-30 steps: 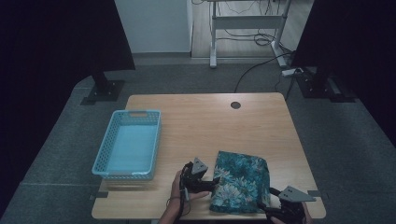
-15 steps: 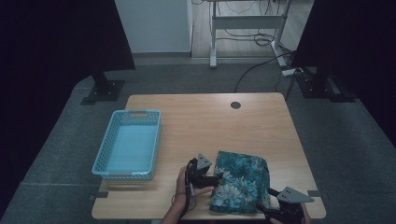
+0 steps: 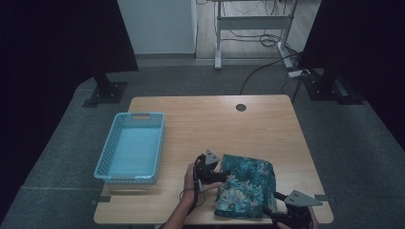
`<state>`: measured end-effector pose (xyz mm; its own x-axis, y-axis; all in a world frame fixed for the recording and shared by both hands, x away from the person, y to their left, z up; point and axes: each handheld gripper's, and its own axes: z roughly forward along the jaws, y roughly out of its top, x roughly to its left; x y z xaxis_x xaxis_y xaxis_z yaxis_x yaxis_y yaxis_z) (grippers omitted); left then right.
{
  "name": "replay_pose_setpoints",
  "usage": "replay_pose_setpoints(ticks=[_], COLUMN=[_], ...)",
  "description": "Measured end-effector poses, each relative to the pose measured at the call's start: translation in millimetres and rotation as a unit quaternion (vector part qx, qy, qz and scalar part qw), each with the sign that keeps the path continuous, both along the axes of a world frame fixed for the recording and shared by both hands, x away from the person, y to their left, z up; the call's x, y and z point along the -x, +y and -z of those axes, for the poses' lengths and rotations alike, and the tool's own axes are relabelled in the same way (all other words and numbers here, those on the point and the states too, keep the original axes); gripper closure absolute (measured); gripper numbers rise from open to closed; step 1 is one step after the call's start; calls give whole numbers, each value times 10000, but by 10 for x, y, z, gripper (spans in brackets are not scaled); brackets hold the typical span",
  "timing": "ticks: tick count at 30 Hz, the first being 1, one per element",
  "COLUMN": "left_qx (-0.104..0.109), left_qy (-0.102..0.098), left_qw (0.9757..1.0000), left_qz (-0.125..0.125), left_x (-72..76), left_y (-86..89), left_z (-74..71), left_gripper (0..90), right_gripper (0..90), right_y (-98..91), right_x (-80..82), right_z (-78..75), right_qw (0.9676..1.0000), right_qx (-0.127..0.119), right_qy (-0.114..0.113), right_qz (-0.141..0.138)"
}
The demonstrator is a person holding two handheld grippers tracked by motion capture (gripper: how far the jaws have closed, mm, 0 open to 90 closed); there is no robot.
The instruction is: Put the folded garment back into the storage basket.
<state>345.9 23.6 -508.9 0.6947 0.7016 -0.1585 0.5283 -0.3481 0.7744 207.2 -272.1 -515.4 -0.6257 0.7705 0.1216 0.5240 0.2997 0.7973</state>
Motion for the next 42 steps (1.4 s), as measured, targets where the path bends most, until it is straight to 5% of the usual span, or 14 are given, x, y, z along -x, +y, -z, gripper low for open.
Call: replay_pose_setpoints(ticks=[16, 37, 42], left_qx=[-112, -409, -327], left_qy=[162, 340, 372], left_qw=[9997, 9984, 9985], left_qz=[-113, -202, -212], left_x=[-222, -483, -501], left_y=[-144, -338, -317], left_z=[-17, 218, 265], left_gripper=[349, 342, 340], right_gripper=[273, 271, 271], right_y=[-7, -16, -3], right_x=[-21, -13, -16], right_z=[12, 2, 9], right_qw=[10000, 10000, 10000], right_qx=[6, -15, 3], right_qy=[35, -10, 0], right_qz=[3, 22, 0])
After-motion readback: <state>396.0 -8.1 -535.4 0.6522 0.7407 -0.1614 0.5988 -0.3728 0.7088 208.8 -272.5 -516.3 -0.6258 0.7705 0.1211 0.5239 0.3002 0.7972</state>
